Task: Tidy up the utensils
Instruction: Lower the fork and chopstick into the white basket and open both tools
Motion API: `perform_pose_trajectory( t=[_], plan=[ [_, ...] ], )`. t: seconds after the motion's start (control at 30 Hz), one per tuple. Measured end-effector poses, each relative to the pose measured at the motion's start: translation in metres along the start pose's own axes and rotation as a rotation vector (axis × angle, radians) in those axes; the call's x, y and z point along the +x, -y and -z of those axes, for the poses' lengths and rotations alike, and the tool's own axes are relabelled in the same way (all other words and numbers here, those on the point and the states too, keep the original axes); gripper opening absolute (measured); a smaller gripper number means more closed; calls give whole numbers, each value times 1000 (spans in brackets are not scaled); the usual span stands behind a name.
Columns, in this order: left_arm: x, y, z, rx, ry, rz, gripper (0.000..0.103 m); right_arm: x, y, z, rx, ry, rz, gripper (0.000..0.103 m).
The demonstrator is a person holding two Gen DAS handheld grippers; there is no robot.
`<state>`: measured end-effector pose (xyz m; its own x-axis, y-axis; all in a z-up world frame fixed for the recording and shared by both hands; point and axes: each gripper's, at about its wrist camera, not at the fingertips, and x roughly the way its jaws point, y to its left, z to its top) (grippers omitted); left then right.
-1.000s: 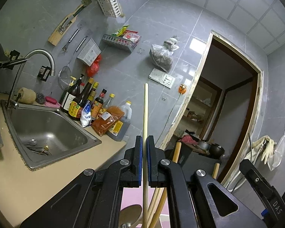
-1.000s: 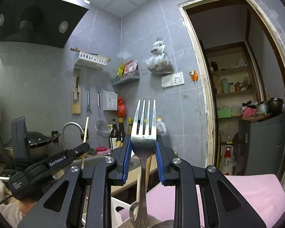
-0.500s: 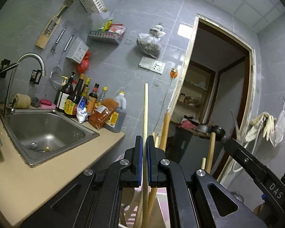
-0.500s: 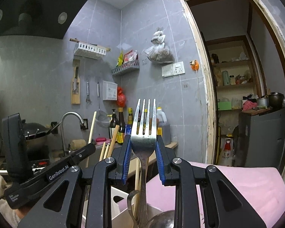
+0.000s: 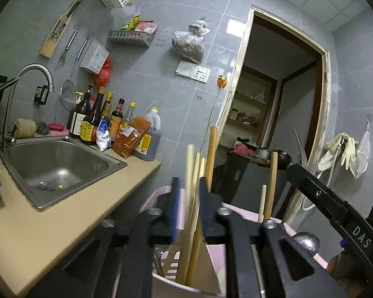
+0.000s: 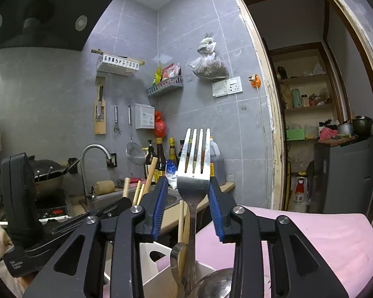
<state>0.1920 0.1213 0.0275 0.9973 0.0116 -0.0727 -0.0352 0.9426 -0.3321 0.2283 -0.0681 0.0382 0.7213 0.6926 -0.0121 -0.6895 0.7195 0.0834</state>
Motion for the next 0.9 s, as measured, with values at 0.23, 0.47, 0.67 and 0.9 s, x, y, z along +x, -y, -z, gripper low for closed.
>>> perform_pose_trajectory(
  t=[0.23,0.47,0.67,0.9],
  plan=[
    [-10,-8,-4,-38,37,3,35,-2,-4,-1,-8,26,8,48],
    [-12,-10,-7,-40,40,-5,37,-3,-3,-2,-2,39,12,49],
    [-13,-11,-8,-41,41,-5,38,-3,-3,-1,1,28,11,49],
    [-13,-13,-9,-48,37,0,41,-9,-2,4,25,1,17,51]
  ],
)
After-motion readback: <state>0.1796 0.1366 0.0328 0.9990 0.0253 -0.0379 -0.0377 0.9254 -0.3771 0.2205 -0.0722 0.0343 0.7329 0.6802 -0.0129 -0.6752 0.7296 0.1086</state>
